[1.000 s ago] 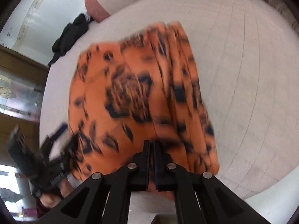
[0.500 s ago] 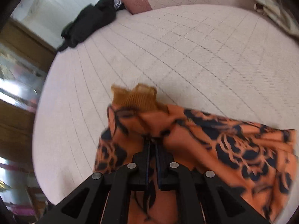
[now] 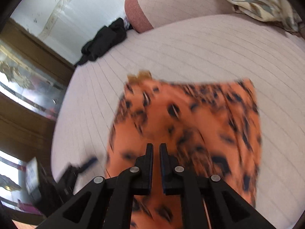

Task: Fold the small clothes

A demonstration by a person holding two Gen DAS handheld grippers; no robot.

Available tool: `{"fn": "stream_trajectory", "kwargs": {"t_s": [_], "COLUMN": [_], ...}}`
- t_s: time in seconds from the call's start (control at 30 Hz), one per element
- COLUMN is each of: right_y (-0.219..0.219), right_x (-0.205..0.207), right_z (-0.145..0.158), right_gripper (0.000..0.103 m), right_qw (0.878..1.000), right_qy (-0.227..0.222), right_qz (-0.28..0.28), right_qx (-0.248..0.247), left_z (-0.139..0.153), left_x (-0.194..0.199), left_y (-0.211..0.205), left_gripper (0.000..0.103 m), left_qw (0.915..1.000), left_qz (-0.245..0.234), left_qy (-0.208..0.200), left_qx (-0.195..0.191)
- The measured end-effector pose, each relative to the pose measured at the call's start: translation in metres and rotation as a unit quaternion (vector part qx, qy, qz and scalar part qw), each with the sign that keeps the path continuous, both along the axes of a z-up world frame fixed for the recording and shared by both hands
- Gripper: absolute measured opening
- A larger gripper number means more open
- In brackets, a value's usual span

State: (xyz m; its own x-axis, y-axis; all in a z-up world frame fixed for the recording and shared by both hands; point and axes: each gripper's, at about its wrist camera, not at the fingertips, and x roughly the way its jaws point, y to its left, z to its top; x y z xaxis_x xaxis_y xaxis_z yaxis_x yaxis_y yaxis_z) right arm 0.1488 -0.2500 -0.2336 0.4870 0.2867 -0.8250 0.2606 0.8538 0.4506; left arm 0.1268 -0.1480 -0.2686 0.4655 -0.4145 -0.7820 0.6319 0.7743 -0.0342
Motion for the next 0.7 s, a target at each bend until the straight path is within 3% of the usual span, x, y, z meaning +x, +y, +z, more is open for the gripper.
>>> {"fn": "stream_trajectory", "kwargs": {"t_s": [0.13, 0.17, 0.27, 0.43, 0.5, 0.6, 0.7], "right_y": [0.002, 0.003, -0.004, -0.001, -0.001, 0.004, 0.002], "right_x": [-0.024, -0.026, -0.033, -0.058, -0.069, -0.072, -0.075], "right_z": [-0.032, -0.036, -0.027, 0.001, -0.001, -0.028, -0.024], "right_gripper": [0.009, 0.009, 0.009, 0.011, 0.011, 0.012, 0.012], "right_qw": [0.999, 1.000, 0.999, 1.000, 1.000, 0.999, 0.999], "right_qy": [0.036, 0.023, 0.026, 0.010, 0.012, 0.046, 0.035], "right_qz": [-0.004, -0.012, -0.027, -0.017, -0.014, -0.008, -0.011], "right_qx": [-0.024, -0.013, 0.007, -0.012, -0.005, -0.009, -0.003], "left_z": [0.000, 0.000, -0.001, -0.001, -0.001, -0.002, -0.002], "left_x": [-0.003, -0.003, -0.003, -0.002, -0.002, -0.002, -0.002], "left_y": [0.000, 0.001, 0.003, 0.003, 0.003, 0.003, 0.005], "left_gripper": [0.091, 0.091, 0.091, 0.093, 0.093, 0.094, 0.094], "left_qw": [1.0000, 1.0000, 1.0000, 1.0000, 1.0000, 1.0000, 1.0000], "left_qz": [0.000, 0.000, 0.001, 0.004, 0.006, 0.007, 0.007], "left_qy": [-0.004, -0.004, -0.004, -0.001, -0.001, 0.000, 0.001], "left_qx": [0.001, 0.000, -0.002, -0.001, -0.001, -0.001, -0.004]}}
